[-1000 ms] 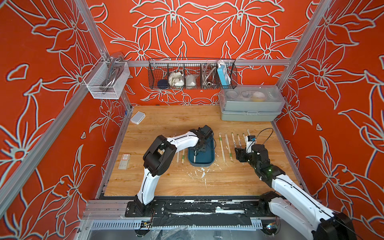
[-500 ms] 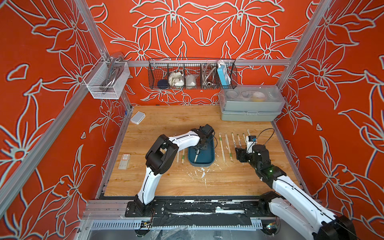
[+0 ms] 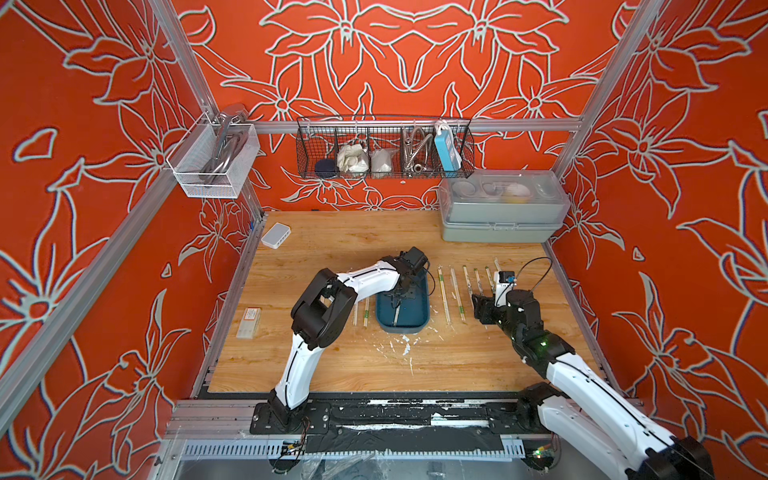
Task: Take the paired disposable chopsticks out of the storage box
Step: Pick up the paired disposable chopsticks from the storage box.
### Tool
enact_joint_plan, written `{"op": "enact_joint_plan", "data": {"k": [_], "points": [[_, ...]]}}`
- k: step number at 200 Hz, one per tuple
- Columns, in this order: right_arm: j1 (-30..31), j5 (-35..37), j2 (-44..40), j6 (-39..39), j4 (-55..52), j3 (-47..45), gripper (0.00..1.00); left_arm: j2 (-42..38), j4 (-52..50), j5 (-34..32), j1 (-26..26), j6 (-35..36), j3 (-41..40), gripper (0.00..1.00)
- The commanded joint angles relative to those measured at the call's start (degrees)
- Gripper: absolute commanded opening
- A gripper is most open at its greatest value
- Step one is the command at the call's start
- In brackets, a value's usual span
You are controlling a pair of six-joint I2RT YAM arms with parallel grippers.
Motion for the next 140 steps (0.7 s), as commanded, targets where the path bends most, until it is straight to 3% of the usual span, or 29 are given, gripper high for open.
{"op": "enact_joint_plan", "data": {"k": [1, 140], "points": [[0.31, 1.43, -0.48, 0.56, -0.24, 0.81, 0.69, 0.77, -3.76, 1.81, 0.53, 0.34, -1.28, 0.0], [0.39, 0.08, -0.63, -0.03, 0.4, 0.66, 0.69, -13.61, -12.8, 1.38, 1.26, 2.11, 2.68, 0.0]]}}
